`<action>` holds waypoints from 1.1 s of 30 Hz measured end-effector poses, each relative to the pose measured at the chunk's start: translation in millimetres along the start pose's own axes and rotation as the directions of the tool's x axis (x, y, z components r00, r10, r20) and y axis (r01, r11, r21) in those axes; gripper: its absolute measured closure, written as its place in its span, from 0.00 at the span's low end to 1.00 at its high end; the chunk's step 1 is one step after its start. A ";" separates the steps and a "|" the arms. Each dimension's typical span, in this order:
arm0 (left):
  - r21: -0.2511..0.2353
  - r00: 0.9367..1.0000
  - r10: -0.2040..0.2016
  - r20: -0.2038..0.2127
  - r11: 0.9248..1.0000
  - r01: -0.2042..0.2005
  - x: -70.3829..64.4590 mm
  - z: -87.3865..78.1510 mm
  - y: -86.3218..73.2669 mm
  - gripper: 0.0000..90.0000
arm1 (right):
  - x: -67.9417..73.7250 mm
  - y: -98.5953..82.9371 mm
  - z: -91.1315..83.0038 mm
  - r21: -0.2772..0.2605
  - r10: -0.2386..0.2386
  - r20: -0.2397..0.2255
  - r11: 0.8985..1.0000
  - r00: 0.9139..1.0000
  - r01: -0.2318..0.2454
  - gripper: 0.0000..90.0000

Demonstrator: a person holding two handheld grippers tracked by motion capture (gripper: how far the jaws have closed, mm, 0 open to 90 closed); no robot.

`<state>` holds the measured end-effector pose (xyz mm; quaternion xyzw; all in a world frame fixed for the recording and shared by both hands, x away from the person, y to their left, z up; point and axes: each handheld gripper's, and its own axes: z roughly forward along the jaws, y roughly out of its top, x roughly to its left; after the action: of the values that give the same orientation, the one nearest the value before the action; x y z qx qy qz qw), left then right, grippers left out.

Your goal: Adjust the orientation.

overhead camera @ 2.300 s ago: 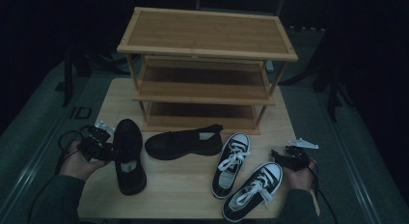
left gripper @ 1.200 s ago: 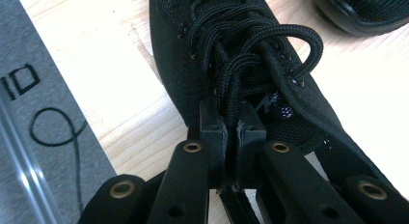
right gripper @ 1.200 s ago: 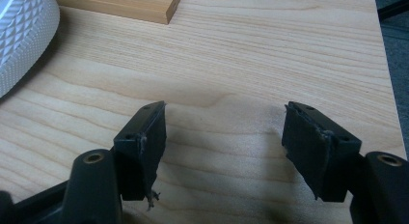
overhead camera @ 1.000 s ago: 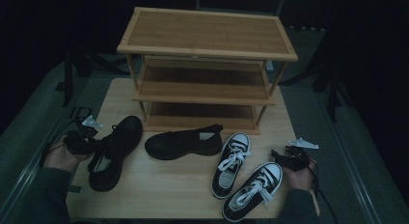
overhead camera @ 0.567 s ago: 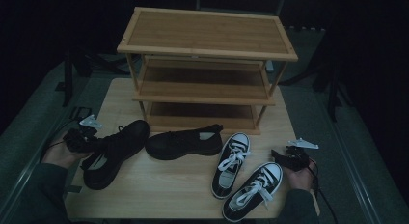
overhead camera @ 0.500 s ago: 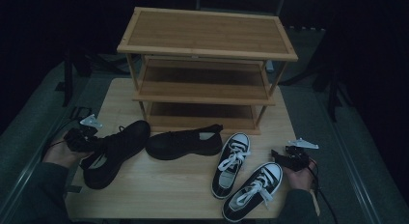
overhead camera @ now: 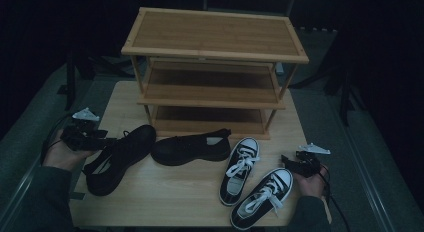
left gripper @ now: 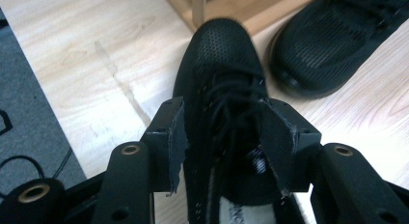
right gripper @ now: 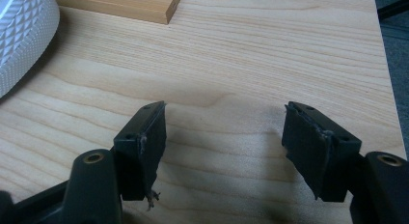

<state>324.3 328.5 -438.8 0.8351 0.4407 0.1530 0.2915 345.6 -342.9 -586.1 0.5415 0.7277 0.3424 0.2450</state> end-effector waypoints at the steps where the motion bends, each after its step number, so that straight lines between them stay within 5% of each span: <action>1: -0.012 1.000 0.003 0.004 1.000 -0.003 -3.6 -1.5 5.1 0.58 | -0.2 0.0 0.0 0.000 0.001 -0.002 1.000 1.000 -0.001 0.35; 20: -0.050 1.000 -0.012 0.016 0.999 0.013 -30.8 3.8 35.9 0.61 | -0.1 0.0 0.0 0.000 0.000 -0.002 1.000 1.000 0.000 0.35; 33: -0.067 0.996 0.012 0.089 0.998 -0.006 -57.8 13.3 54.0 0.69 | -0.2 0.0 0.0 0.000 0.001 -0.002 1.000 1.000 -0.001 0.35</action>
<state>333.4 252.3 -415.5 0.8327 0.4183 0.1315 0.3381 345.7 -343.0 -586.1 0.5416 0.7276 0.3433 0.2439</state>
